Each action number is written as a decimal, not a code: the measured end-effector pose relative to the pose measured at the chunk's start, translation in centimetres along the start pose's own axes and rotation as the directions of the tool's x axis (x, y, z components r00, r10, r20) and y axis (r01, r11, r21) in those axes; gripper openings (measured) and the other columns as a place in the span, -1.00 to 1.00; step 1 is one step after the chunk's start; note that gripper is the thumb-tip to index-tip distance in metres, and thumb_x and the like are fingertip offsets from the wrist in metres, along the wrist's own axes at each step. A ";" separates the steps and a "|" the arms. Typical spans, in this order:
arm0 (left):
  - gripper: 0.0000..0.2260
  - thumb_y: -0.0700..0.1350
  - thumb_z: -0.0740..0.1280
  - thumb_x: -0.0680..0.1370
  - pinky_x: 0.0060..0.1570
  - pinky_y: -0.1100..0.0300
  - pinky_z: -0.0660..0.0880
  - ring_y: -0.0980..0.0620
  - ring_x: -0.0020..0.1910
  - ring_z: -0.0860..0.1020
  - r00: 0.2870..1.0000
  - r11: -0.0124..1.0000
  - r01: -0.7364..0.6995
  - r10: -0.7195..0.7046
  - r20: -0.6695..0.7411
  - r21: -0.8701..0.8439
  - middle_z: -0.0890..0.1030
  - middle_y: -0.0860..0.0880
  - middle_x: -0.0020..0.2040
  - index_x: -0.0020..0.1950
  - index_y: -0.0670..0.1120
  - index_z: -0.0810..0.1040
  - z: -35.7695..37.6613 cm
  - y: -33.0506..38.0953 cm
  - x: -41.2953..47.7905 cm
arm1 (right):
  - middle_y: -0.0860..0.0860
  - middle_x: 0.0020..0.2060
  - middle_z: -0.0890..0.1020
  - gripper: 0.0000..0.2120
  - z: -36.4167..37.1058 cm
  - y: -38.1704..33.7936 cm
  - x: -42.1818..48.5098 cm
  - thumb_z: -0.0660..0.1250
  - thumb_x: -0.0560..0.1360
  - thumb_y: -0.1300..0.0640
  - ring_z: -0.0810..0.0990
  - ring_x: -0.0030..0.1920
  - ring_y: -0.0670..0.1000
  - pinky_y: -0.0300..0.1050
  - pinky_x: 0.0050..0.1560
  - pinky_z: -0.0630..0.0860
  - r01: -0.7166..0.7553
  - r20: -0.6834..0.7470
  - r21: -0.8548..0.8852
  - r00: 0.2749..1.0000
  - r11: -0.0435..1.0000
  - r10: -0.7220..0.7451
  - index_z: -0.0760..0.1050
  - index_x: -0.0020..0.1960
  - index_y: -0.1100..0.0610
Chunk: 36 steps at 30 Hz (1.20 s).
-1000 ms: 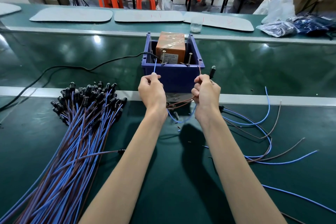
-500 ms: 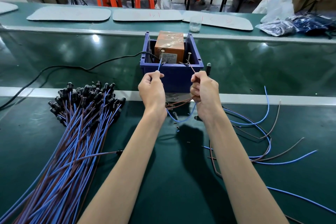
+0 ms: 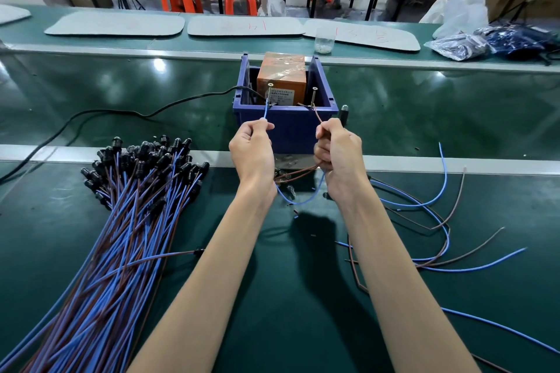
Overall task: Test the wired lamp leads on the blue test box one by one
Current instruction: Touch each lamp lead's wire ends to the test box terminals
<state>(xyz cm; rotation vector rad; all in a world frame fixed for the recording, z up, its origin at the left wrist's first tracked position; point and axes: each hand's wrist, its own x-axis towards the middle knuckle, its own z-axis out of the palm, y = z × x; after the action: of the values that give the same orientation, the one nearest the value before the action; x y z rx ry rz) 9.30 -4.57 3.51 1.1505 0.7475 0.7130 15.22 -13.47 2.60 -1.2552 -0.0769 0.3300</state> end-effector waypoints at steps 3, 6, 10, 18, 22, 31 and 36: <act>-0.79 -0.15 0.24 0.58 -0.55 0.31 0.15 0.13 -0.54 0.17 1.000 1.000 -0.001 0.001 0.002 -0.005 0.24 0.09 -0.51 -0.26 -0.07 0.50 0.0 0.0 -0.1 | -0.12 -0.59 0.17 -0.76 0.1 -0.1 -0.1 0.17 0.45 0.22 0.10 -0.57 -0.11 -0.29 -0.60 0.09 0.000 0.000 0.000 1.000 1.000 0.000 0.34 -0.40 0.08; -0.78 -0.15 0.24 0.58 -0.56 0.32 0.15 0.13 -0.55 0.17 1.000 1.000 0.000 0.000 0.005 -0.007 0.24 0.10 -0.53 -0.26 -0.07 0.50 0.0 0.0 -0.2 | -0.12 -0.59 0.17 -0.76 0.1 -0.2 -0.2 0.17 0.45 0.23 0.10 -0.57 -0.11 -0.29 -0.60 0.07 0.005 -0.002 0.001 1.000 1.000 -0.005 0.33 -0.40 0.08; -0.78 -0.15 0.24 0.58 -0.56 0.31 0.14 0.13 -0.55 0.16 1.000 1.000 0.001 -0.001 0.008 -0.009 0.23 0.11 -0.53 -0.27 -0.07 0.50 0.0 0.1 -0.2 | -0.12 -0.59 0.17 -0.77 0.1 -0.2 -0.3 0.17 0.44 0.23 0.10 -0.56 -0.10 -0.28 -0.59 0.07 0.008 0.003 -0.003 1.000 1.000 -0.008 0.33 -0.39 0.09; -0.78 -0.15 0.24 0.59 -0.55 0.30 0.12 0.13 -0.55 0.15 1.000 1.000 0.002 -0.002 0.005 -0.009 0.22 0.08 -0.51 -0.27 -0.07 0.50 0.1 0.1 -0.3 | -0.12 -0.59 0.17 -0.76 0.1 -0.2 -0.4 0.17 0.45 0.22 0.10 -0.57 -0.10 -0.27 -0.59 0.08 0.010 0.005 -0.022 1.000 1.000 -0.010 0.32 -0.40 0.08; -0.76 -0.15 0.24 0.59 -0.53 0.27 0.13 0.11 -0.52 0.14 1.000 1.000 -0.004 0.004 0.006 -0.006 0.21 0.05 -0.47 -0.27 -0.06 0.49 0.1 0.1 -0.3 | -0.13 -0.60 0.16 -0.75 0.1 -0.2 -0.5 0.16 0.44 0.22 0.10 -0.57 -0.10 -0.27 -0.58 0.07 0.012 0.001 -0.027 1.000 1.000 -0.012 0.31 -0.41 0.08; -0.76 -0.14 0.24 0.59 -0.53 0.29 0.14 0.12 -0.53 0.15 1.000 1.000 -0.001 0.001 0.014 0.002 0.22 0.06 -0.48 -0.28 -0.05 0.50 0.1 0.0 -0.6 | -0.13 -0.61 0.17 -0.73 0.1 -0.5 -0.8 0.17 0.44 0.21 0.11 -0.57 -0.10 -0.28 -0.58 0.09 0.017 0.001 -0.036 1.000 0.999 -0.017 0.30 -0.43 0.07; -0.76 -0.16 0.25 0.58 -0.53 0.29 0.15 0.12 -0.53 0.16 1.000 1.000 -0.004 0.004 0.015 0.003 0.22 0.05 -0.46 -0.30 -0.05 0.50 0.2 -0.1 -1.0 | -0.13 -0.61 0.18 -0.69 0.1 -0.5 -0.9 0.17 0.44 0.21 0.12 -0.57 -0.09 -0.28 -0.57 0.11 0.022 0.002 -0.057 1.000 0.998 -0.022 0.31 -0.47 0.05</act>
<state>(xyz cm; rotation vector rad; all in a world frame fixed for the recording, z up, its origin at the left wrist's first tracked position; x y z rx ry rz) 8.93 -5.46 3.63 1.1595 0.7346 0.7060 14.39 -13.74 3.19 -1.3102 -0.1016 0.3114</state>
